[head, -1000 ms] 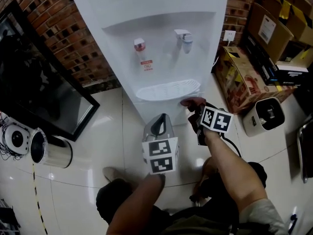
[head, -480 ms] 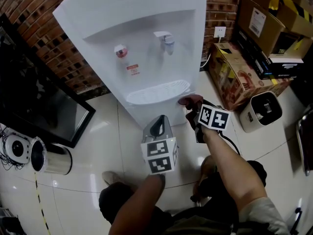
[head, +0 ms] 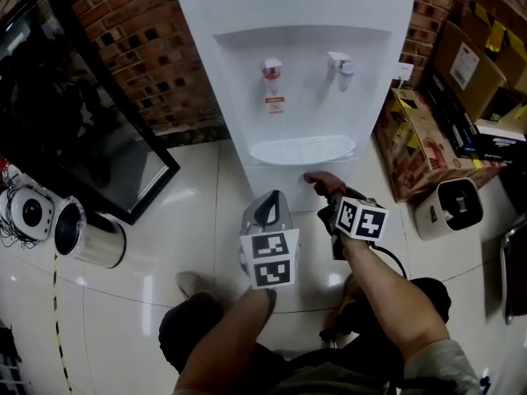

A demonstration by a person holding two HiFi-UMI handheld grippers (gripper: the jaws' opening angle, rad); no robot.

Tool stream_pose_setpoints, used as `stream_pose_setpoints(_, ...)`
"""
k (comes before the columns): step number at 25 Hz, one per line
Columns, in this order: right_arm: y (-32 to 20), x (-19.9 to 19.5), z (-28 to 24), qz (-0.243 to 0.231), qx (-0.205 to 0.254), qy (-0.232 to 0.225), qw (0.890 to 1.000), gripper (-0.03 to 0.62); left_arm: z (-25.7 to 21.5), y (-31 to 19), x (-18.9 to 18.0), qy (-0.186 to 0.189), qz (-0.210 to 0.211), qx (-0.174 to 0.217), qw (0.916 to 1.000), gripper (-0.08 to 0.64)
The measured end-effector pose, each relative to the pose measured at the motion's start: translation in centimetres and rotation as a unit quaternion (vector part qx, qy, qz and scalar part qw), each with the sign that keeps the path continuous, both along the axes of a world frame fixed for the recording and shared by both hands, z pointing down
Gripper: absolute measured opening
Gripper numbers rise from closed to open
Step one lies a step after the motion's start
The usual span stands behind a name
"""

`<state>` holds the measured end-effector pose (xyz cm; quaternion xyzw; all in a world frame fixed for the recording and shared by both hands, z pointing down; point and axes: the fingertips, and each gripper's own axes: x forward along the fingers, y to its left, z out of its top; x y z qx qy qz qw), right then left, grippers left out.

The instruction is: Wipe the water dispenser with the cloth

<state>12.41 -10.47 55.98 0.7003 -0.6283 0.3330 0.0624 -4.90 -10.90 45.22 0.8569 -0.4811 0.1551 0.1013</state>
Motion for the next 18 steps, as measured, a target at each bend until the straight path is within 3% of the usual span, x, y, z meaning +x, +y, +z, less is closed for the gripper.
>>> stream_pose_setpoints(5, -0.3, -10.0, 1.0, -0.109, -0.006, -0.017, 0.994, 0.060, 0.0, -0.2, -4.8, -0.006, -0.039, 0.000, 0.9992, 0.000)
stream_pose_setpoints(8, -1.0, -14.5, 1.7, -0.149, -0.009, -0.020, 0.989, 0.060, -0.4, -0.1, -7.4, -0.005, -0.057, 0.001, 0.9984, 0.000)
stream_pose_setpoints(12, -2.8, -17.9, 2.6, -0.167, -0.013, -0.019, 0.986, 0.060, -0.3, -0.4, -11.1, -0.019, -0.078, 0.002, 0.9967, 0.000)
stream_pose_setpoints(18, -5.6, -19.5, 5.2, -0.160, -0.030, -0.020, 0.986, 0.060, 0.9, -1.1, -15.5, -0.035, -0.114, -0.012, 0.9928, 0.000)
